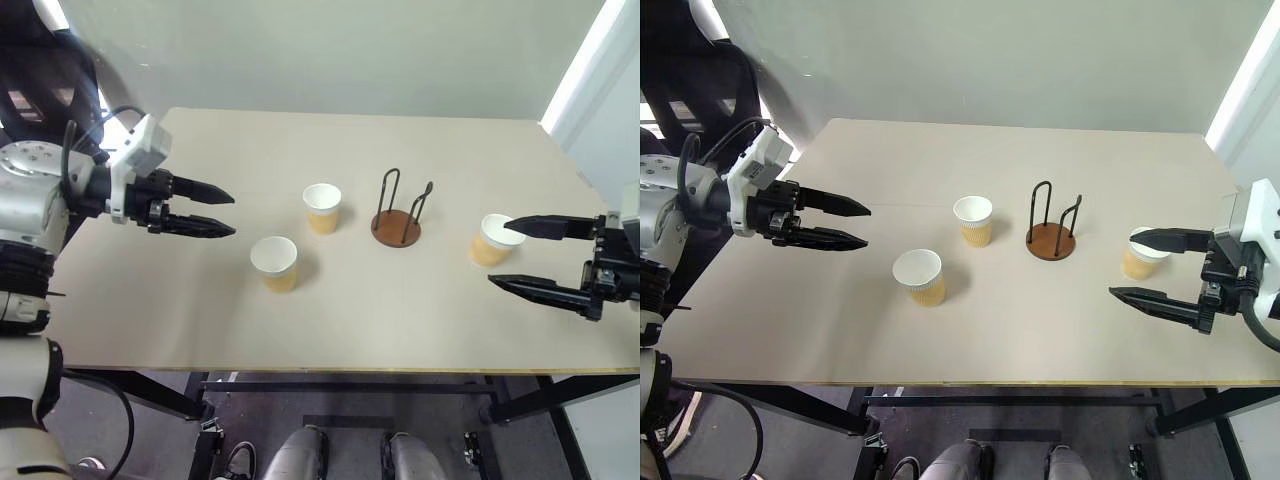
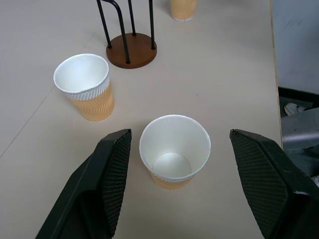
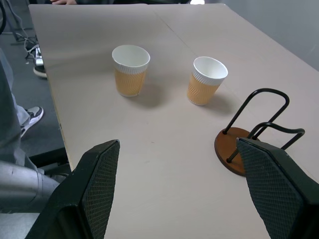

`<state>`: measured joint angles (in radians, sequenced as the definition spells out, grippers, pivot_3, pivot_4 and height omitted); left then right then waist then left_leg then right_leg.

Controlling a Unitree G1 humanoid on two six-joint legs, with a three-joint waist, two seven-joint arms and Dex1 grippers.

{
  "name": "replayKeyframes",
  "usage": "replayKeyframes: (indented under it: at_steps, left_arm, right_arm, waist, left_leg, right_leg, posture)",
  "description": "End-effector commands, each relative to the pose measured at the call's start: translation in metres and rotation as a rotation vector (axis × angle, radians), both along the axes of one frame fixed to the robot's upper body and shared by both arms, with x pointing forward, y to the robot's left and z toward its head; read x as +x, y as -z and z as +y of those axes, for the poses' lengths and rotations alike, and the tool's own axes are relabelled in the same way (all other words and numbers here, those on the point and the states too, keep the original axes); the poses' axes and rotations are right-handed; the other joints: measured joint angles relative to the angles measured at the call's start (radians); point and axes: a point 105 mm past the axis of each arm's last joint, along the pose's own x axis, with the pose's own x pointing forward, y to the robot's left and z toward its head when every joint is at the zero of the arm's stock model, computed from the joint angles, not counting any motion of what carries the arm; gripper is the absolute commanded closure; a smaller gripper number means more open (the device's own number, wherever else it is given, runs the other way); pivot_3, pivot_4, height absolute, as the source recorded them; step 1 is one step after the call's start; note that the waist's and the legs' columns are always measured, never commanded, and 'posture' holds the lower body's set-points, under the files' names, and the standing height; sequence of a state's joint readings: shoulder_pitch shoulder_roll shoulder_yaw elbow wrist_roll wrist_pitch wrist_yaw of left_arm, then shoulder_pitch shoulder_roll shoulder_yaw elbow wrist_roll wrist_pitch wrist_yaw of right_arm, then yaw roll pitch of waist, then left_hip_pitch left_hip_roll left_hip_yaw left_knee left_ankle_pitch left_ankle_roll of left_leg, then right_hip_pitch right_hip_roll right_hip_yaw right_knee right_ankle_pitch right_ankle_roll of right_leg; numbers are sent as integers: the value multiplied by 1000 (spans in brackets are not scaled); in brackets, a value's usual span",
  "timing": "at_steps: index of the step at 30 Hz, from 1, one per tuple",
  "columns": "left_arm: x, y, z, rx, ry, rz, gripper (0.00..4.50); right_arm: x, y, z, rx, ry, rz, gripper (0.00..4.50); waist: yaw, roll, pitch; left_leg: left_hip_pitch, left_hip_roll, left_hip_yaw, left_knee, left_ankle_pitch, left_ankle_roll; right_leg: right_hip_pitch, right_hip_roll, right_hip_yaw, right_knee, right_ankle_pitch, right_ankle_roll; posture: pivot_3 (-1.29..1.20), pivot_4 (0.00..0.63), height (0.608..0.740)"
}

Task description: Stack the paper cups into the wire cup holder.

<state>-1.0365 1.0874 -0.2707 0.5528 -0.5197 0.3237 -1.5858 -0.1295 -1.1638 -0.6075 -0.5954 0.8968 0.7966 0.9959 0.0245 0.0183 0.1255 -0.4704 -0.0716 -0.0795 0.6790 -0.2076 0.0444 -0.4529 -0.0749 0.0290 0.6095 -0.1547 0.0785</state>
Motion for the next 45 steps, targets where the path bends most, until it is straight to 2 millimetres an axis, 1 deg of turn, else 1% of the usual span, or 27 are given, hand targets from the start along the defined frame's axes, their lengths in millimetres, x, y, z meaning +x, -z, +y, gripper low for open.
replayKeyframes:
  at_steps: [1, 12, 13, 15, 17, 18, 21, 24, 26, 28, 29, 31, 33, 35, 38, 41, 43, 45]
  left_arm:
    - [-6, -12, 5, -12, 15, -39, 1149]
    - [-9, -11, 5, -1, 31, -46, 1149]
    - [-10, -15, 7, 3, 27, -65, 1149]
    - [-12, -32, 12, 1, 12, -123, 1149]
    - [-15, -44, 12, -23, 19, -152, 1149]
    - [-16, -46, 10, -35, 27, -154, 1149]
    - [-12, -36, 7, -16, 37, -119, 1149]
    - [-7, -22, -1, -18, 63, -86, 1149]
    - [-7, -20, -7, -42, 90, -72, 1149]
    - [-8, -19, -12, -56, 108, -65, 1149]
    - [-8, -18, -12, -58, 110, -63, 1149]
    - [-7, -18, -13, -64, 111, -62, 1149]
    - [-8, -19, -16, -68, 121, -68, 1149]
    - [-12, -19, -18, -84, 140, -65, 1149]
    - [-15, -13, -14, -82, 130, -47, 1149]
    - [-17, -9, -13, -77, 125, -38, 1149]
    - [-19, -13, -16, -91, 140, -45, 1149]
    - [-21, -15, -19, -100, 155, -47, 1149]
  right_arm:
    - [-2, -8, 0, -29, 1, -43, 667]
    - [-1, -6, 1, -23, 0, -43, 667]
    - [-2, -7, 0, -20, 1, -45, 667]
    - [-1, -11, 3, 0, -1, -50, 667]
    - [0, -10, 9, 27, 0, -49, 667]
    - [3, -8, 13, 39, 12, -55, 667]
    - [20, -1, 25, 101, 83, -91, 667]
    - [40, 12, 45, 156, 160, -107, 667]
    - [50, 17, 54, 181, 200, -118, 667]
    - [61, 22, 59, 222, 260, -108, 667]
    - [63, 22, 61, 233, 272, -105, 667]
    - [65, 21, 64, 256, 280, -105, 667]
    - [68, 25, 62, 275, 301, -69, 667]
    - [77, 36, 57, 238, 356, -38, 667]
    - [95, 46, 52, 232, 449, 8, 667]
    - [108, 54, 51, 241, 508, 33, 667]
    - [120, 63, 54, 238, 548, 44, 667]
    - [128, 68, 58, 235, 561, 40, 667]
  waist:
    - [0, 0, 0]
    - [0, 0, 0]
    - [0, 0, 0]
    - [-2, 0, 0]
    - [-2, 0, 0]
    - [-2, 0, 0]
    - [-5, 0, 0]
    - [-6, 0, 0]
    - [-6, 1, 0]
    - [-7, 0, 1]
    - [-7, 0, 1]
    - [-6, 0, 1]
    - [-5, 0, 0]
    - [-4, 0, 0]
    - [-6, 0, 0]
    - [-8, 0, 0]
    - [-9, 0, 0]
    - [-8, 0, 0]
  left_leg:
    - [0, 0, 0, 0, 0, 0]
    - [0, 0, 0, 0, 0, 0]
    - [0, 0, 0, 0, 0, 0]
    - [0, 0, 0, -1, 0, 0]
    - [-1, 0, 0, -1, 0, 0]
    - [-1, 0, 0, -1, 0, 0]
    - [1, 0, 0, -2, -1, 1]
    - [2, 0, 0, -3, 0, 3]
    - [3, 1, 0, -4, 3, 5]
    - [2, 1, 0, -5, 8, 12]
    - [2, 1, 0, -5, 8, 11]
    - [1, 0, 0, -5, 8, 11]
    - [0, 0, 0, -5, 7, 10]
    - [0, 0, 0, -5, 6, 7]
    - [1, 0, 0, -5, 6, 6]
    - [1, 0, 0, -8, 8, 4]
    - [1, 1, 0, -11, 11, 2]
    - [1, 1, 0, -14, 13, 1]
  right_leg:
    - [0, 0, 0, 0, 0, 0]
    - [0, 0, 0, 0, 0, 0]
    - [0, 0, 0, 0, 0, 0]
    - [-1, 0, 0, 0, 0, 0]
    - [-1, 0, 0, 0, 0, 0]
    - [-1, 0, 0, 0, 0, 0]
    - [0, 0, 0, 0, 0, 0]
    - [0, 0, 0, 1, 1, 0]
    - [0, 0, -1, 1, 4, 1]
    - [-1, 0, -1, 0, 6, 1]
    - [-1, 0, -1, 0, 6, 1]
    - [-2, 0, 0, 0, 7, 1]
    - [-1, 0, 0, -1, 7, 1]
    - [-1, 0, -1, -1, 7, 1]
    - [-2, 0, 0, -1, 7, 0]
    - [-4, 0, -1, 0, 8, -2]
    - [-5, 0, -1, 0, 9, -3]
    - [-6, 0, -1, 0, 10, -5]
  posture:
    - [0, 150, 740]
    - [0, 150, 740]
    - [0, 150, 740]
    - [0, 150, 740]
    - [0, 150, 740]
    - [0, 150, 740]
    - [0, 150, 740]
    - [0, 150, 740]
    - [0, 150, 740]
    - [0, 150, 740]
    - [0, 150, 740]
    - [0, 150, 740]
    - [0, 150, 740]
    - [0, 150, 740]
    - [0, 150, 740]
    - [0, 150, 740]
    - [0, 150, 740]
    - [0, 150, 740]
